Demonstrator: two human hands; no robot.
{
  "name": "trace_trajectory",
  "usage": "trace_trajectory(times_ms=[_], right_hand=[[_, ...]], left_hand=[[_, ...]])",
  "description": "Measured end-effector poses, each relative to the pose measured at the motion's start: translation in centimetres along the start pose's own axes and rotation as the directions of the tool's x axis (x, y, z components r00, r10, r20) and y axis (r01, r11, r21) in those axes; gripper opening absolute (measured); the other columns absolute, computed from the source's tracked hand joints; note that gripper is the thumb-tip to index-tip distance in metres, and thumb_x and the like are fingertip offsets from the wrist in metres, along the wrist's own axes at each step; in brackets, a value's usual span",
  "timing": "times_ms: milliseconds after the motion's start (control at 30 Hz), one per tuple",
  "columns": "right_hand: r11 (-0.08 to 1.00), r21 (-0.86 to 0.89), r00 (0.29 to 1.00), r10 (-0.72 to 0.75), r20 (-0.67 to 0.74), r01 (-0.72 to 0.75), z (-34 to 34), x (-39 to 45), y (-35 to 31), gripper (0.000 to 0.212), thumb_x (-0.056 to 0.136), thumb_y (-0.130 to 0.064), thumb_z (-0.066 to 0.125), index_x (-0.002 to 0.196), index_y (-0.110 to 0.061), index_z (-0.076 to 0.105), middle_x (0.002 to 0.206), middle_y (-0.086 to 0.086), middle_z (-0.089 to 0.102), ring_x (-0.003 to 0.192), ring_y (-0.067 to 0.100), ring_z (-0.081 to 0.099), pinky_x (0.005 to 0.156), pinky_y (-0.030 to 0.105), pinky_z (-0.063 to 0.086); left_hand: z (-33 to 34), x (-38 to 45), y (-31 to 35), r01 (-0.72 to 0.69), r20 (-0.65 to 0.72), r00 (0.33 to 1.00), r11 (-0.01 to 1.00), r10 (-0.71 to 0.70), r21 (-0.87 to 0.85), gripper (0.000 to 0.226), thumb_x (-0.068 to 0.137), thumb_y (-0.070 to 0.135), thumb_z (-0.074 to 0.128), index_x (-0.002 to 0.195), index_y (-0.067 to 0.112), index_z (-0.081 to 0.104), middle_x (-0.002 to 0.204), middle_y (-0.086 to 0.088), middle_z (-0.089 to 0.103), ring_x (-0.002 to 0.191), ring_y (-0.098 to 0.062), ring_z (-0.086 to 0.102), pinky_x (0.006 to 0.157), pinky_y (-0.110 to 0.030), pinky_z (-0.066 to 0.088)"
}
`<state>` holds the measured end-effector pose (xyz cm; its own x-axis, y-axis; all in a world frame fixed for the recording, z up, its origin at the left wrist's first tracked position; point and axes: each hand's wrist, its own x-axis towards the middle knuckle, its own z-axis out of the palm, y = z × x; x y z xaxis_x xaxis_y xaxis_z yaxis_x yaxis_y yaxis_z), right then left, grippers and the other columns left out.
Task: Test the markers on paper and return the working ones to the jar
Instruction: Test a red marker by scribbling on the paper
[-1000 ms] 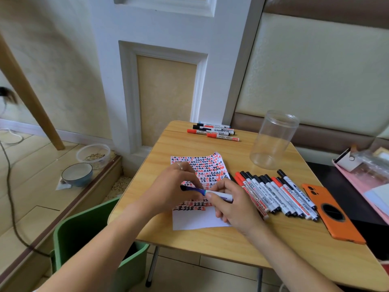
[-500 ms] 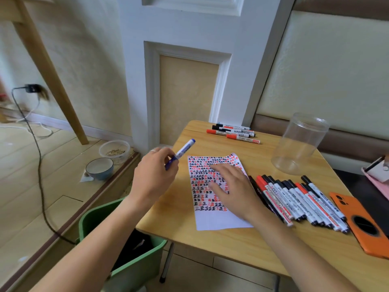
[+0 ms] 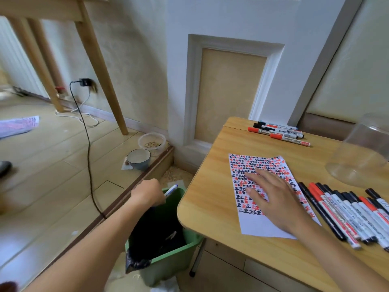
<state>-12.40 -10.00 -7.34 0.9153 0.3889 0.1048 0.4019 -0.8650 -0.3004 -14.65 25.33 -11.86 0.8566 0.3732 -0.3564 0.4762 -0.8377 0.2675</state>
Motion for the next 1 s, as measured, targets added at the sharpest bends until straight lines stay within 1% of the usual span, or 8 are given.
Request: trace_trajectory(times_ms=[167, 333, 467, 567, 700, 800, 933, 1000], right_hand=[[1.0, 0.012, 1.0, -0.007, -0.02, 0.007, 0.1, 0.0, 0.0, 0.068, 0.091, -0.072, 0.024, 0.149, -0.043, 0.044, 0.163, -0.013, 0.031, 0.151, 0.014, 0.025, 0.122, 0.044, 0.022], [1.0, 0.006, 1.0, 0.005, -0.016, -0.005, 0.1, 0.0, -0.1, 0.067, 0.091, -0.072, 0.025, 0.149, -0.045, 0.043, 0.164, -0.016, 0.029, 0.152, 0.013, 0.023, 0.123, 0.044, 0.021], [1.0, 0.002, 1.0, 0.015, -0.007, -0.015, 0.0, 0.0, -0.2, 0.065, 0.092, -0.071, 0.024, 0.15, -0.046, 0.041, 0.164, -0.018, 0.026, 0.152, 0.01, 0.02, 0.123, 0.041, 0.018], [1.0, 0.001, 1.0, 0.016, -0.005, -0.016, 0.1, 0.0, -0.2, 0.06, 0.096, -0.071, 0.026, 0.15, -0.049, 0.039, 0.164, -0.02, 0.025, 0.152, 0.009, 0.019, 0.123, 0.041, 0.018], [0.998, 0.011, 0.998, 0.056, -0.04, -0.056, 0.4, 0.6, -0.2, 0.06, 0.096, -0.071, 0.029, 0.149, -0.046, 0.04, 0.163, -0.018, 0.028, 0.151, 0.01, 0.021, 0.124, 0.041, 0.02], [0.997, 0.024, 0.994, 0.079, -0.074, -0.077, 0.4, 1.3, -0.8, 0.054, 0.103, -0.054, 0.044, 0.153, -0.032, 0.041, 0.162, -0.013, 0.031, 0.151, 0.011, 0.023, 0.125, 0.04, 0.019], [0.961, 0.265, 0.989, 0.105, -0.1, -0.076, -0.8, 1.9, -0.9, 0.039, 0.105, -0.039, 0.052, 0.141, -0.024, 0.054, 0.138, -0.016, 0.049, 0.129, 0.004, 0.043, 0.105, 0.018, 0.035], [0.951, 0.303, 0.977, 0.122, -0.173, -0.065, -1.6, 2.3, -0.1, 0.028, 0.104, -0.036, 0.054, 0.129, -0.025, 0.061, 0.129, -0.015, 0.055, 0.12, 0.004, 0.05, 0.097, 0.018, 0.041]], left_hand=[[1.0, 1.2, -1.2, 0.008, 0.095, 0.996, 0.999, -0.004, -0.043, 0.018, 0.091, 0.029, 0.071, 0.094, 0.013, 0.065, 0.09, -0.003, 0.067, 0.086, -0.019, 0.069, 0.068, -0.027, 0.056], [0.0, 0.9, 1.7, -0.083, -0.185, 0.981, 0.986, 0.055, -0.148, 0.009, 0.094, 0.017, 0.062, 0.1, 0.014, 0.066, 0.092, -0.002, 0.068, 0.082, -0.019, 0.066, 0.076, -0.035, 0.061], [-1.6, -0.7, 6.1, -0.316, -0.52, 0.845, 0.903, 0.129, -0.29, 0.023, 0.093, 0.011, 0.054, 0.105, 0.017, 0.072, 0.102, 0.0, 0.069, 0.09, -0.019, 0.062, 0.074, -0.033, 0.05], [-2.3, -2.3, 9.4, -0.526, -0.652, 0.717, 0.806, 0.247, -0.272, 0.028, 0.091, 0.007, 0.051, 0.106, 0.018, 0.072, 0.106, 0.001, 0.066, 0.096, -0.018, 0.061, 0.081, -0.036, 0.052], [-1.4, -3.2, 13.4, -0.702, -0.552, 0.645, 0.695, 0.528, -0.155, 0.03, 0.098, 0.015, 0.052, 0.119, 0.026, 0.07, 0.123, 0.005, 0.067, 0.108, -0.015, 0.062, 0.094, -0.033, 0.052], [0.2, -3.3, 15.8, -0.797, -0.407, 0.566, 0.602, 0.717, -0.048, 0.037, 0.101, 0.019, 0.051, 0.135, 0.028, 0.064, 0.144, 0.004, 0.057, 0.129, -0.015, 0.054, 0.108, -0.036, 0.042], [1.8, -2.5, 17.4, -0.799, -0.31, 0.544, 0.594, 0.78, 0.092, 0.043, 0.103, 0.034, 0.044, 0.147, 0.037, 0.048, 0.156, 0.009, 0.043, 0.148, -0.009, 0.029, 0.118, -0.043, 0.019], [2.0, -2.0, 17.4, -0.775, -0.308, 0.556, 0.616, 0.772, 0.142, 0.044, 0.104, 0.043, 0.042, 0.147, 0.039, 0.046, 0.158, 0.011, 0.04, 0.15, -0.009, 0.026, 0.119, -0.044, 0.015]])
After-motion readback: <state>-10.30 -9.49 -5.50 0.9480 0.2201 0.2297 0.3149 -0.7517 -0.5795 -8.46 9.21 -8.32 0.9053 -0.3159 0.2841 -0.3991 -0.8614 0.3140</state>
